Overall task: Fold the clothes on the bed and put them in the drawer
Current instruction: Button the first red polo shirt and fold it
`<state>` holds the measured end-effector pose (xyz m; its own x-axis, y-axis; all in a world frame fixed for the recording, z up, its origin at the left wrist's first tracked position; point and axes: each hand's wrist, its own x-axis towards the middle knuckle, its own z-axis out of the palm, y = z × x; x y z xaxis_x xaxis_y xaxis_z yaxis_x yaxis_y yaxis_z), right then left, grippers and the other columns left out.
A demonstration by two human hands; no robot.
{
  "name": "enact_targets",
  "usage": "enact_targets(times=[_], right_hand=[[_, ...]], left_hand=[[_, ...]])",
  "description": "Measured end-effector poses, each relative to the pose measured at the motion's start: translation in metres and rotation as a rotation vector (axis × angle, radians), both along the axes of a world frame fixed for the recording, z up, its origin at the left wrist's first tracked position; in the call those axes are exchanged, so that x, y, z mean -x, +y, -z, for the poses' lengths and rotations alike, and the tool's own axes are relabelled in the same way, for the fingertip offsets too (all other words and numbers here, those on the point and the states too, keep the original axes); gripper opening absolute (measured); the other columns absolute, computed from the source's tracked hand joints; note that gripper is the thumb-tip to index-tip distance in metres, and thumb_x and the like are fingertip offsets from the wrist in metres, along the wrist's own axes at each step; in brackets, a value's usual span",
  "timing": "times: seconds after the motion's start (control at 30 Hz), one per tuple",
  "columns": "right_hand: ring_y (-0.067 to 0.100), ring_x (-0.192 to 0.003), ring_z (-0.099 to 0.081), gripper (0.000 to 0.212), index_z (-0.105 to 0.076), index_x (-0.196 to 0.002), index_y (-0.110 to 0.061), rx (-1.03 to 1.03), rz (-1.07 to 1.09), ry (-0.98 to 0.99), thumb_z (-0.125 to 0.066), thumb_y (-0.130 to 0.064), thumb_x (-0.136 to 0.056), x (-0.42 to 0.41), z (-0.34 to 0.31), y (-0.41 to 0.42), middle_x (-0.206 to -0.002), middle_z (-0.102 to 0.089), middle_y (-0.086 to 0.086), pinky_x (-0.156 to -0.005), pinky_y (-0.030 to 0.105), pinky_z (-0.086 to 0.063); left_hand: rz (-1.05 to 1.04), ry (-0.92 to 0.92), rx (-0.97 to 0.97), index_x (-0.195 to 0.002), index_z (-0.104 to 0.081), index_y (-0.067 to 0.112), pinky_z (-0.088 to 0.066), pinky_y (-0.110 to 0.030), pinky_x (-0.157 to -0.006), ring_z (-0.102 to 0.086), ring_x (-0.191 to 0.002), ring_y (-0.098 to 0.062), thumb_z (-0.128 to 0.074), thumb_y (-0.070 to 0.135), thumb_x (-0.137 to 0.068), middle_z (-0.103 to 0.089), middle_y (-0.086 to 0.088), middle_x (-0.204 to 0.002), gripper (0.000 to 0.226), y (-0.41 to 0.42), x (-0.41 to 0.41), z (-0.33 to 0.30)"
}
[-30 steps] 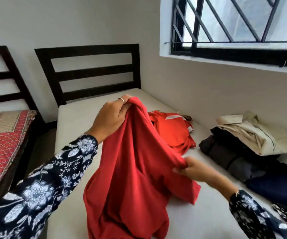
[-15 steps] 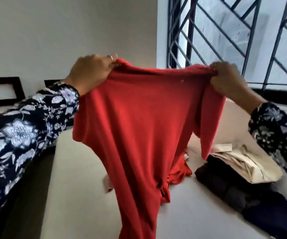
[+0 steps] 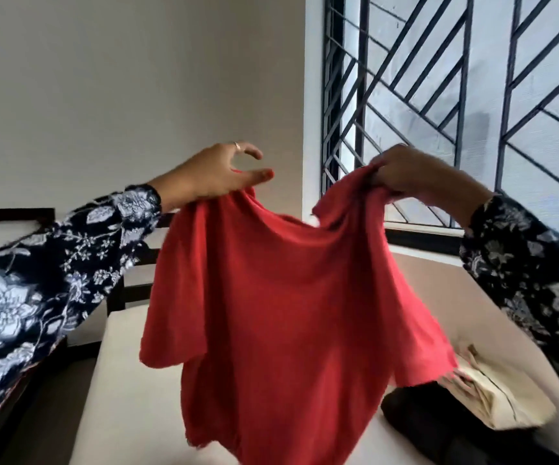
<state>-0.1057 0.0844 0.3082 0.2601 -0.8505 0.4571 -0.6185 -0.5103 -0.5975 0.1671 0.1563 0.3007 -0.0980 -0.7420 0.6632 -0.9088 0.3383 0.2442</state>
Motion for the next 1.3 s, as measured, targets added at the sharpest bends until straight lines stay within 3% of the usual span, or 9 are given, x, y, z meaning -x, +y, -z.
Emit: enact_targets(times=[0.13,0.27,0.4,0.53,0.63,0.77,0.97,1.13,1.3], right_hand=[[0.019,-0.061,-0.061,0.023,-0.066,-0.092,-0.002,0.109,-0.109,-0.050,-0.046,0.009,-0.086,-0.030,0.007,0.021,-0.077,-0.064,0.017,-0.065,0.034,-0.059],[0.016,-0.062,-0.059,0.023,-0.056,-0.087,-0.011,0.049,-0.281,-0.232,-0.046,0.010,-0.087,-0.055,0.020,0.045,-0.075,-0.059,0.010,-0.056,0.021,-0.054],[0.017,-0.079,-0.058,0.015,-0.050,-0.099,-0.015,0.183,-0.226,-0.329,-0.059,-0.010,-0.087,-0.056,0.045,0.059,-0.086,-0.060,0.002,-0.073,0.033,-0.047],[0.021,-0.075,-0.060,0.038,-0.055,-0.072,-0.015,0.411,-0.007,0.047,-0.057,-0.049,-0.088,-0.068,0.078,0.092,-0.069,-0.058,0.000,-0.062,0.028,-0.040],[0.025,-0.077,-0.060,0.065,-0.048,-0.069,-0.012,0.280,0.025,0.247,-0.047,-0.076,-0.079,-0.082,0.086,0.099,-0.065,-0.050,0.002,-0.069,0.029,-0.044],[0.029,-0.092,-0.058,0.041,-0.054,-0.091,-0.011,0.367,0.151,0.281,-0.058,-0.052,-0.087,-0.078,0.084,0.079,-0.094,-0.059,0.011,-0.072,0.033,-0.041],[0.033,-0.092,-0.061,0.017,-0.063,-0.097,-0.012,0.285,0.190,0.088,-0.054,-0.019,-0.084,-0.040,0.093,0.035,-0.098,-0.065,0.013,-0.067,0.033,-0.041],[0.031,-0.091,-0.060,0.021,-0.065,-0.099,-0.004,0.119,0.211,-0.168,-0.050,-0.007,-0.085,0.010,0.088,0.005,-0.094,-0.065,0.017,-0.063,0.030,-0.038],[0.028,-0.078,-0.059,0.026,-0.064,-0.091,-0.005,0.112,0.152,-0.332,-0.047,-0.019,-0.078,0.003,0.081,0.000,-0.086,-0.066,0.015,-0.067,0.038,-0.044]], left_hand=[[0.074,-0.065,-0.176,-0.132,-0.051,0.029,-0.041,-0.025,-0.098,-0.057,-0.103,-0.008,-0.060,0.069,-0.067,-0.054,0.012,-0.113,0.077,0.011,0.049,0.010],[0.117,-0.010,-0.272,-0.090,-0.067,0.022,-0.044,-0.013,-0.063,-0.059,-0.074,-0.007,-0.070,0.052,-0.078,-0.065,0.010,-0.082,0.033,0.004,0.067,0.020],[0.035,0.285,-0.283,-0.097,-0.070,0.009,-0.049,-0.025,-0.069,-0.065,-0.080,-0.018,-0.075,0.041,-0.079,-0.071,-0.005,-0.095,0.037,-0.007,0.058,0.033],[0.076,0.823,-0.336,-0.105,-0.064,0.000,-0.049,-0.022,-0.056,-0.062,-0.072,-0.019,-0.066,0.017,-0.089,-0.067,-0.007,-0.092,0.023,-0.008,0.068,0.037],[0.059,0.966,-0.350,-0.075,-0.057,0.008,-0.042,-0.027,-0.045,-0.053,-0.061,-0.017,-0.058,0.018,-0.095,-0.056,-0.005,-0.070,0.022,-0.001,0.080,0.030],[0.172,1.144,-0.321,-0.074,-0.047,0.008,-0.046,-0.020,-0.034,-0.051,-0.056,-0.013,-0.043,0.007,-0.100,-0.051,-0.005,-0.070,0.027,0.000,0.080,0.027],[-0.261,0.469,-0.236,-0.065,-0.054,0.004,-0.030,-0.011,-0.031,-0.043,-0.021,-0.010,-0.051,0.013,-0.086,-0.060,-0.006,-0.041,0.023,0.008,0.031,0.025],[-0.525,0.244,-0.246,-0.062,-0.051,0.011,-0.025,-0.013,-0.034,-0.035,-0.017,-0.007,-0.055,0.026,-0.087,-0.044,0.005,-0.025,0.030,0.020,-0.013,0.017],[-0.699,0.014,-0.020,-0.080,-0.060,0.010,-0.047,-0.031,-0.073,-0.067,-0.078,-0.028,-0.046,0.041,-0.087,-0.072,-0.008,-0.077,0.035,0.013,-0.016,0.027]])
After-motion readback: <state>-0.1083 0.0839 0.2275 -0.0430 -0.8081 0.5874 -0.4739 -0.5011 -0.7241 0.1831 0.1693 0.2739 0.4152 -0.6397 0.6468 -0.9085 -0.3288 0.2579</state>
